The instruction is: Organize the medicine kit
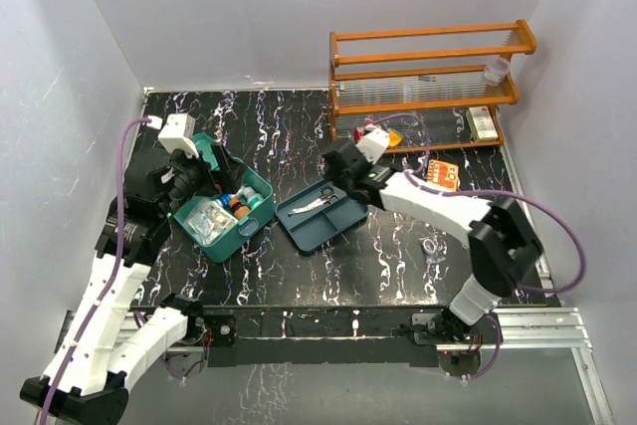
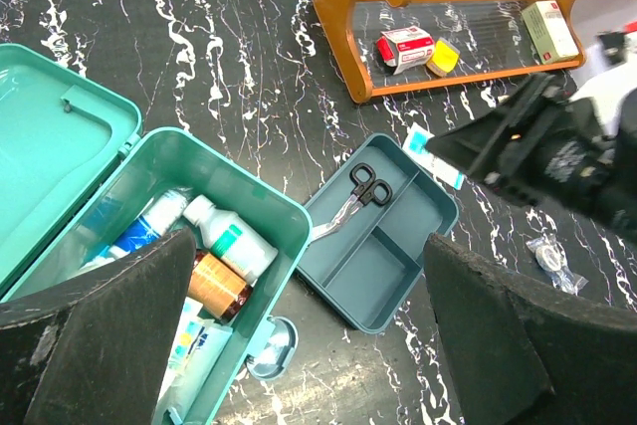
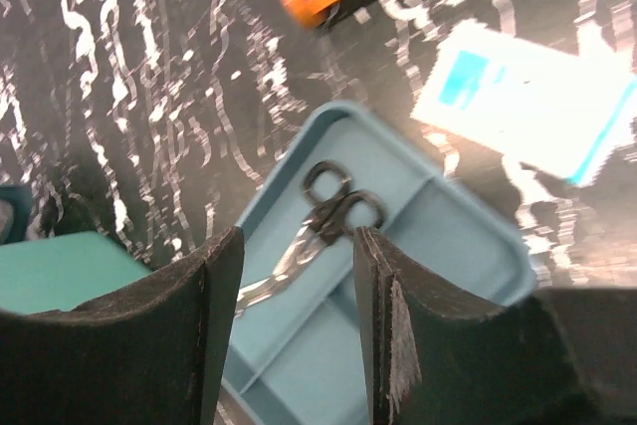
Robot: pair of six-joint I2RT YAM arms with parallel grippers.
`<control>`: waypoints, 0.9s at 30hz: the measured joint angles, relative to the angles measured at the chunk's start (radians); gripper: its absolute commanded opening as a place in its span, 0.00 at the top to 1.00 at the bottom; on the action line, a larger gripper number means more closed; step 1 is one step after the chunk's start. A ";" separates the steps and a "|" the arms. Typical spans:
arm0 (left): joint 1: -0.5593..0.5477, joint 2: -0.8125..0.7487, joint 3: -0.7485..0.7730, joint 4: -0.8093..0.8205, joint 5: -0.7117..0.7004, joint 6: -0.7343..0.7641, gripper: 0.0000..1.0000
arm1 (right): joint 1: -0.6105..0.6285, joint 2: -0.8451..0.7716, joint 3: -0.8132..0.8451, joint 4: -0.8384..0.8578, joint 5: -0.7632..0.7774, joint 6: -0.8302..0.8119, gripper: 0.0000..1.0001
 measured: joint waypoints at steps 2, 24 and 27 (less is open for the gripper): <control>0.000 0.003 0.000 0.003 0.000 0.000 0.04 | -0.045 -0.074 -0.056 0.012 -0.008 -0.051 0.53; 0.000 0.071 0.041 0.047 0.058 -0.031 0.04 | -0.362 -0.030 -0.269 0.145 -0.295 -0.599 0.67; 0.000 0.073 0.041 0.060 0.062 -0.047 0.04 | -0.362 0.003 -0.228 0.157 -0.314 -0.661 0.64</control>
